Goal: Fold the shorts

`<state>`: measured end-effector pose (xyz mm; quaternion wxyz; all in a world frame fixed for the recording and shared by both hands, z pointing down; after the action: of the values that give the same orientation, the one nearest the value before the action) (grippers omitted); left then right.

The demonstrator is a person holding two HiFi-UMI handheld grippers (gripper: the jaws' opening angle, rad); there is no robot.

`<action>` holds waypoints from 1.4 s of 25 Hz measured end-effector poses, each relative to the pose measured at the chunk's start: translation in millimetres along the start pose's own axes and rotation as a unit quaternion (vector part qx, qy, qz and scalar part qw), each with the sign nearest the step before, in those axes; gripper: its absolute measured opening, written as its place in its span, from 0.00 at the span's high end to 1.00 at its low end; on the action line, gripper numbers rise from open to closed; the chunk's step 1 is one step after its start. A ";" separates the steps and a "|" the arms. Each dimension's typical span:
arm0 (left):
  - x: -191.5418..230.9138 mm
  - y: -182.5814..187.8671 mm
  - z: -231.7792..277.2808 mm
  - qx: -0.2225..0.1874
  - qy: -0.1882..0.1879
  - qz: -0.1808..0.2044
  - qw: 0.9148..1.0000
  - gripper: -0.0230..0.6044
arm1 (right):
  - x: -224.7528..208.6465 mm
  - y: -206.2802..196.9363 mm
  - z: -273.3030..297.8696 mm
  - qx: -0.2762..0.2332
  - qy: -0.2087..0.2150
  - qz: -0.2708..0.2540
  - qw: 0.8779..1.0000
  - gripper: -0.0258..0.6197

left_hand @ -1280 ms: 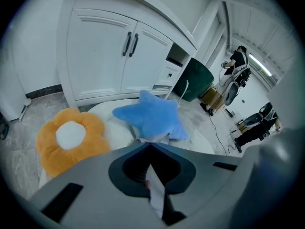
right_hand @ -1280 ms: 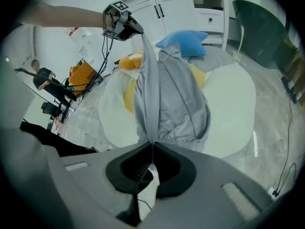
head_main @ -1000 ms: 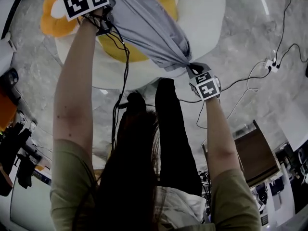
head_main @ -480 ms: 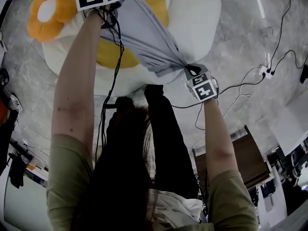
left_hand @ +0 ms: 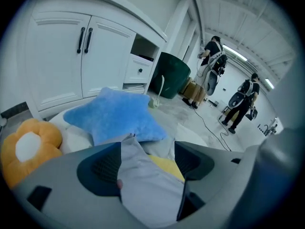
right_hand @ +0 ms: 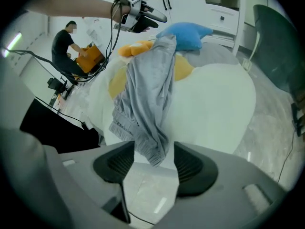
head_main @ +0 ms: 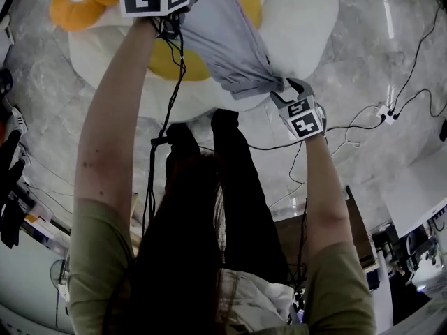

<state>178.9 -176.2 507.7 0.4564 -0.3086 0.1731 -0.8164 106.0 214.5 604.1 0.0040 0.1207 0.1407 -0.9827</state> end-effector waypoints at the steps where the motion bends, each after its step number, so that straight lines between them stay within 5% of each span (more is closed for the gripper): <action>1: -0.9 -3.7 -5.9 0.001 0.000 0.006 1.000 0.43 | 3.8 2.7 -4.0 -0.004 0.008 -0.011 1.000 0.57; 6: -13.3 -57.9 -65.2 0.030 -0.002 0.050 0.998 0.42 | 14.3 17.0 -29.3 0.004 0.025 -0.103 0.994 0.56; 11: -43.4 -159.2 -123.3 0.101 -0.009 0.082 0.991 0.42 | 34.6 28.4 -52.7 0.013 0.024 -0.172 0.985 0.56; 20: -121.2 -283.5 -173.1 0.149 -0.029 0.122 0.981 0.42 | 56.9 14.7 -61.7 0.051 0.025 -0.317 0.947 0.56; 27: -148.3 -343.3 -147.9 0.185 -0.009 0.120 0.975 0.42 | 64.9 0.3 -40.5 0.064 0.031 -0.353 0.933 0.56; 35: -144.9 -371.1 -58.3 0.181 0.041 0.188 0.964 0.39 | 53.1 -5.3 19.6 0.043 0.019 -0.389 0.920 0.56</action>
<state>-39.7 141.6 623.4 0.6427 -0.1486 0.0958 -0.7454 49.6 215.6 611.1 -0.3869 0.0748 0.1339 -0.9093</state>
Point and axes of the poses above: the fingertips, and each gripper's own axes: z forward along the fingers, x to its left, y out of its top, the point moved 2 cm from there along -z, backward along the fingers, and after that the axes turned 8 degrees about -z, right-handed, at the moved point
